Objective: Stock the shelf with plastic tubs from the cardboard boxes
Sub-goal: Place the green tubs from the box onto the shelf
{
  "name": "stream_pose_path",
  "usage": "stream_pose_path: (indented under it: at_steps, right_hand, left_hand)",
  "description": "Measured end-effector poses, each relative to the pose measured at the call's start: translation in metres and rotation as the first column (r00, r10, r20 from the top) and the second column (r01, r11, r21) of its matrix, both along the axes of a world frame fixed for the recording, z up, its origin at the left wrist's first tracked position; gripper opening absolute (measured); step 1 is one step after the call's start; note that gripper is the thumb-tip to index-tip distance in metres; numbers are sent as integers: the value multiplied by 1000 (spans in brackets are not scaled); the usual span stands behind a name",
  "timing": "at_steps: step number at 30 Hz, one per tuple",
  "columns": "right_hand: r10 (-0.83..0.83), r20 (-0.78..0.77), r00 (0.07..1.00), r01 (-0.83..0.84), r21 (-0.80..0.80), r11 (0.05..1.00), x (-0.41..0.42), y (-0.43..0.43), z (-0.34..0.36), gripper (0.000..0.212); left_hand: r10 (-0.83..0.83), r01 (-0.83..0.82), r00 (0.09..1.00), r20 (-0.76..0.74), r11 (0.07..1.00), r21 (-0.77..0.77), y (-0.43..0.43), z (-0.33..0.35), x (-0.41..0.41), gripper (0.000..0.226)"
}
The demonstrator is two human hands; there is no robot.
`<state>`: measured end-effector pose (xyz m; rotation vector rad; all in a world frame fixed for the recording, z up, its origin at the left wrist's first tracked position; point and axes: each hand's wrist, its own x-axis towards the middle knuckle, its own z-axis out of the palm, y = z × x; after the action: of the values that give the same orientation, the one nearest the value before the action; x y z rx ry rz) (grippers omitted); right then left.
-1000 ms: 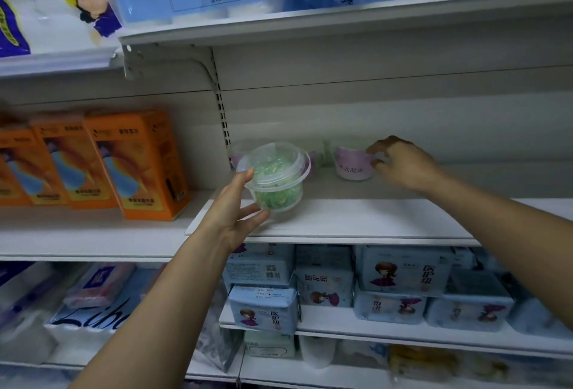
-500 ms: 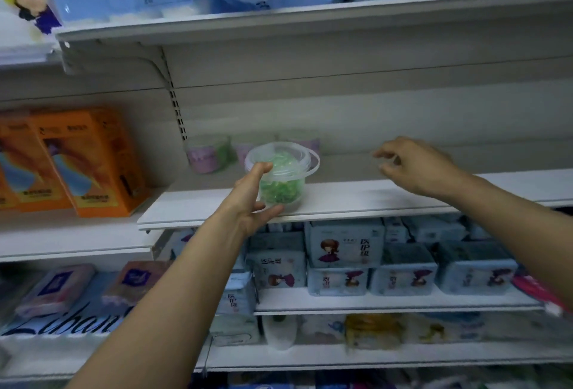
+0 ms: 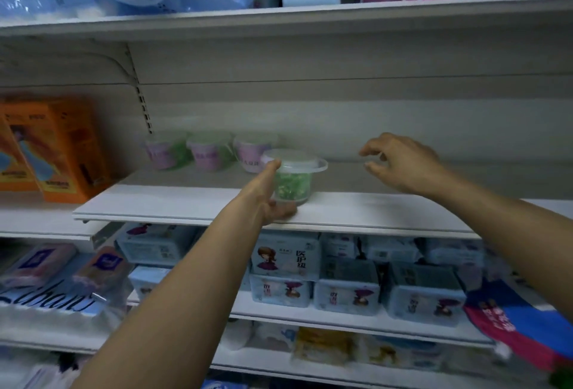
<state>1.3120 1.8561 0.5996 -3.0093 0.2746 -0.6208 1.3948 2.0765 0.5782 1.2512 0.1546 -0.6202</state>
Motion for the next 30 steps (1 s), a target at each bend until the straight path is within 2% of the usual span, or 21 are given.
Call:
stream_pose_path:
  at_steps: [4, 6, 9, 11, 14, 18, 22, 24, 26, 28, 30]
  right_hand:
    - [27, -4, 1000, -27, 30, 999, -1, -8, -5, 29]
    - [42, -6, 999, -42, 48, 998, 0, -7, -8, 29]
    - [65, -4, 998, -65, 70, 995, 5, 1, -12, 29]
    - [97, 3, 995, -97, 77, 992, 10, 11, -13, 29]
    - [159, 18, 987, -160, 95, 983, 22, 29, -12, 29]
    - [180, 49, 983, -182, 56, 982, 40, 54, -12, 31]
    - [202, 50, 978, -198, -73, 977, 57, 79, -7, 36]
    - [211, 32, 977, -205, -134, 970, 64, 88, -6, 41]
    - [205, -3, 979, -201, -201, 959, 70, 93, -8, 44]
    - [190, -37, 981, -193, -269, 943, 75, 94, -11, 44]
    - [176, -48, 983, -182, -264, 947, 77, 91, -13, 41]
  left_hand:
    - [-102, 97, 993, 57, 992, 77, -12, -11, -7, 54]
    - [-148, 138, 986, 80, 982, 126, -11, -17, -8, 48]
    - [-217, 144, 951, 222, 942, 303, 2, -21, -7, 33]
    - [-210, 46, 904, 372, 914, 404, 15, -24, -3, 24]
    - [-175, -177, 760, 625, 871, 459, 35, -28, 15, 17]
    - [-358, -343, 518, 777, 745, 572, 49, -26, 48, 30]
    - [-570, -544, 246, 784, 589, 598, 51, -19, 87, 40]
    - [-676, -632, 162, 719, 488, 602, 50, -16, 106, 46]
    - [-755, -665, 119, 645, 422, 616, 47, -13, 123, 52]
    - [-798, -652, 104, 593, 396, 647, 43, -10, 140, 58]
    - [-827, -624, 109, 551, 375, 686, 40, -8, 156, 61]
